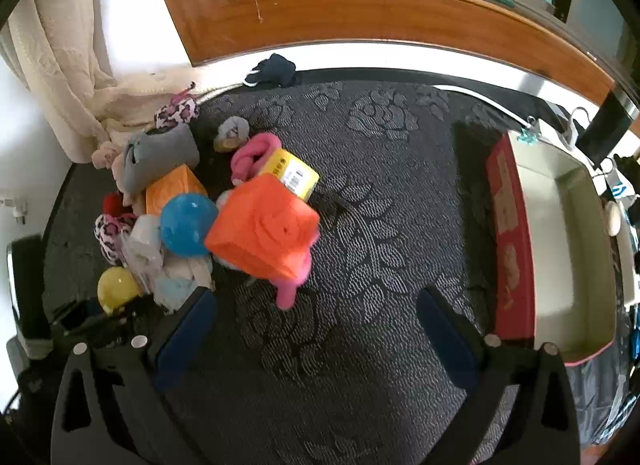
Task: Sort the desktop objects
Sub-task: 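Grasp the yellow ball with left gripper while right gripper grasps orange cube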
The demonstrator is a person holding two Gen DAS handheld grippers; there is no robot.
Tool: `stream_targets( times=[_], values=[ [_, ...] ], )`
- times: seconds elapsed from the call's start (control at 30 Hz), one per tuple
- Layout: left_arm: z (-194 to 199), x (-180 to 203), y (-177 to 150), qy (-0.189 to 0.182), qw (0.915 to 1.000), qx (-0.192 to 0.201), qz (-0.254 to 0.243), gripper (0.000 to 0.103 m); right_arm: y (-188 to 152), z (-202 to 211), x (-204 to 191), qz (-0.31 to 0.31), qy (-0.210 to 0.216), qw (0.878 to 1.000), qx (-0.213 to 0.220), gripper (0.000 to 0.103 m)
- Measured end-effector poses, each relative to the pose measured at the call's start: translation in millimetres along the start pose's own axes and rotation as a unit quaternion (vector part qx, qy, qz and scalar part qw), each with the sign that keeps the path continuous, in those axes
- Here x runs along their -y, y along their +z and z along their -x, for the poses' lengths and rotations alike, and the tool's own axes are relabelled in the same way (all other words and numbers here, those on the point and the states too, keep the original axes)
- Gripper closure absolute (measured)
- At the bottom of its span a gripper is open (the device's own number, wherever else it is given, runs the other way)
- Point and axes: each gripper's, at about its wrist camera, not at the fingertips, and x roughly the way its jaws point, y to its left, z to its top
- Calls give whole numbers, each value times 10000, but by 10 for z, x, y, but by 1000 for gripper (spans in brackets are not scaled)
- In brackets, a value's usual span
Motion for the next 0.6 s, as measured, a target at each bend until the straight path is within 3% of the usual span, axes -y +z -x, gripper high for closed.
stream_targets(
  times=[0.17,0.37,0.47,0.6],
  values=[
    [196,70,-88,-81,9997,197,-124,48,169,-148,-19,-17,68,10000,-17,2],
    [396,40,-204,-214,9993,302,-83,48,293,-415,-55,-118,306,9988,-357,2],
    [429,-303,-43,-307,9989,350,-79,48,346,-525,-77,-236,401,9974,-545,2],
    [329,-263,206,-372,9986,370,-67,48,373,-654,-126,-247,364,9966,-690,2]
  ],
)
